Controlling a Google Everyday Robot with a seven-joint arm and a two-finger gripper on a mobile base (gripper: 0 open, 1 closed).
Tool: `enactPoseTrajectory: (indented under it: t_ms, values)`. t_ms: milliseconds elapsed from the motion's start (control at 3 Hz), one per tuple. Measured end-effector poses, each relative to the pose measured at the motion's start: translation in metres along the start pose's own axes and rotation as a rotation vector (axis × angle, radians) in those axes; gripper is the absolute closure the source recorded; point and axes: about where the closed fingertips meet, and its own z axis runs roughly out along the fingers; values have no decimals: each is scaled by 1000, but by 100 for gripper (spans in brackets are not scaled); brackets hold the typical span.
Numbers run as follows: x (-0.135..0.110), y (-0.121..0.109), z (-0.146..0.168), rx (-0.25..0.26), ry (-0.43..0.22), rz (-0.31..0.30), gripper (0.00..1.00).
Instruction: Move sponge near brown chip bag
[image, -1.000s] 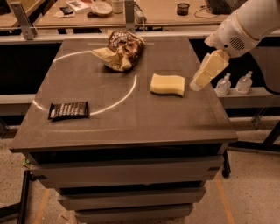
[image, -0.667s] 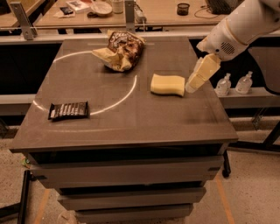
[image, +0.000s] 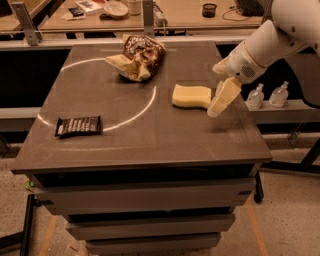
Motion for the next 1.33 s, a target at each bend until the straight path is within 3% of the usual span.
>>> enactPoseTrajectory:
  t_ms: [333,667,1333]
  values:
    - [0,-3,17,-36,-16,-20,0]
    - [-6,-1,29,-52,-30,-28,18]
    - [-9,2,44,-59,-11,17,65]
